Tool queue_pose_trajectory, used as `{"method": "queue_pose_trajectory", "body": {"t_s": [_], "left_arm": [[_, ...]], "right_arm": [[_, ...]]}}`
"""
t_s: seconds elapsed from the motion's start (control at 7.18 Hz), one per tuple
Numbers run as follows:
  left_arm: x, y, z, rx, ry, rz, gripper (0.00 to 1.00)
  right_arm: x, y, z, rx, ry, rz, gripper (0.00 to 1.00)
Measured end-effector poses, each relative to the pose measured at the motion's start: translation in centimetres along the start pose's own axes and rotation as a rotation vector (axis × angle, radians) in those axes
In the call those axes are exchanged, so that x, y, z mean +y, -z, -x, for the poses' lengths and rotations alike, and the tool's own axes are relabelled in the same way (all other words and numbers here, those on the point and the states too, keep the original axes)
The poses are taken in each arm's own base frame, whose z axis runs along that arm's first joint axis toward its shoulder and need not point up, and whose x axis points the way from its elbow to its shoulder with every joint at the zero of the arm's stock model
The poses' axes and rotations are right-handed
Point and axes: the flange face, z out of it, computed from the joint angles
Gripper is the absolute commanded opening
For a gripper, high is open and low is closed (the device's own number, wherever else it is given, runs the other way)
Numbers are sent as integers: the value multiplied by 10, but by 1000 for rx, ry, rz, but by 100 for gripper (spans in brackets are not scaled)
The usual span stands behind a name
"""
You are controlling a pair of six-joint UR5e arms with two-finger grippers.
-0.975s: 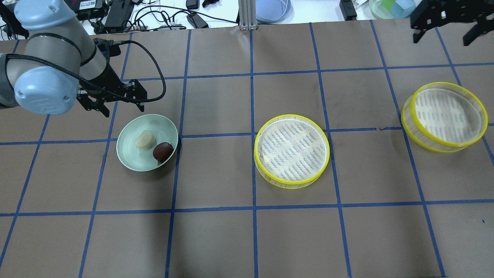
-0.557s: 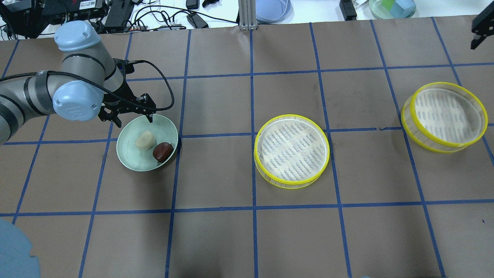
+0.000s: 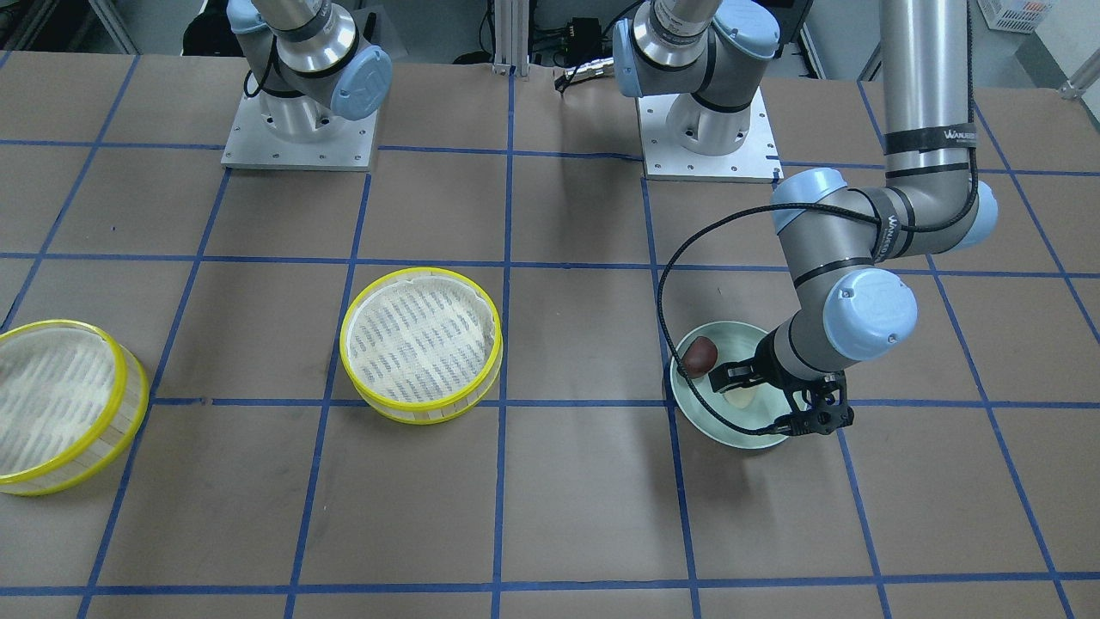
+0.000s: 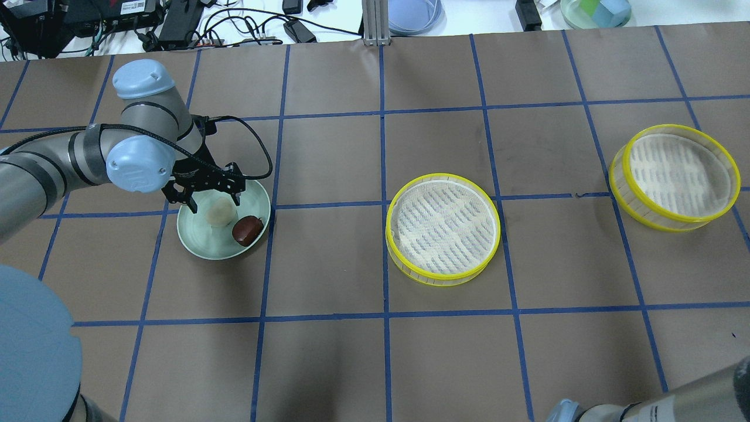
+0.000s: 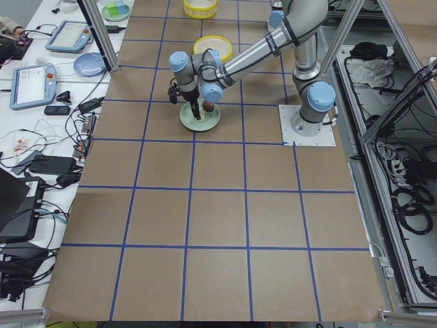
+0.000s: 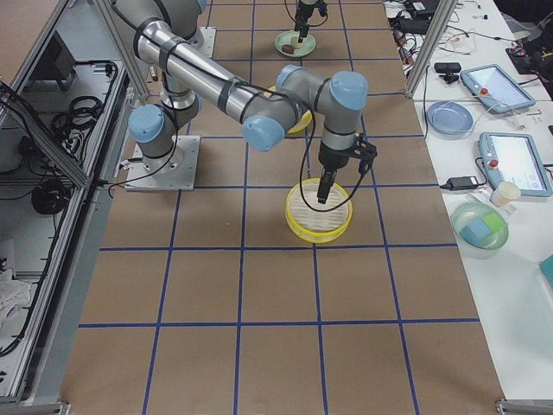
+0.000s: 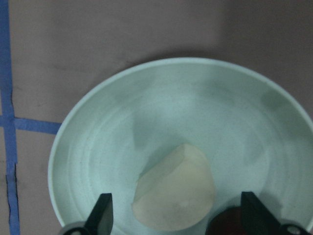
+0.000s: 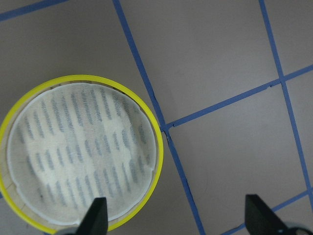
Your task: Stack buns with steamer
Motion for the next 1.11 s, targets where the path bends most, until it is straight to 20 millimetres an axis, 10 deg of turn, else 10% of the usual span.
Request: {"method": "queue_pose_trajectory", "body": {"t_s": [0.14, 0.42, 0.7, 1.11], "left_arm": [[-1, -8, 3, 4, 9, 15, 29], [-4, -12, 5, 10, 17, 16, 2], [-8, -8, 6, 11, 17, -18, 0], [-3, 56, -17, 6, -2, -148, 0]], "right_arm": [[-5, -35, -13, -4, 25, 7, 100], [-15, -100, -12, -54, 71, -17, 99], [-23, -150, -3, -103, 156, -18, 83], [-22, -167, 3, -124, 201, -33, 8]]}}
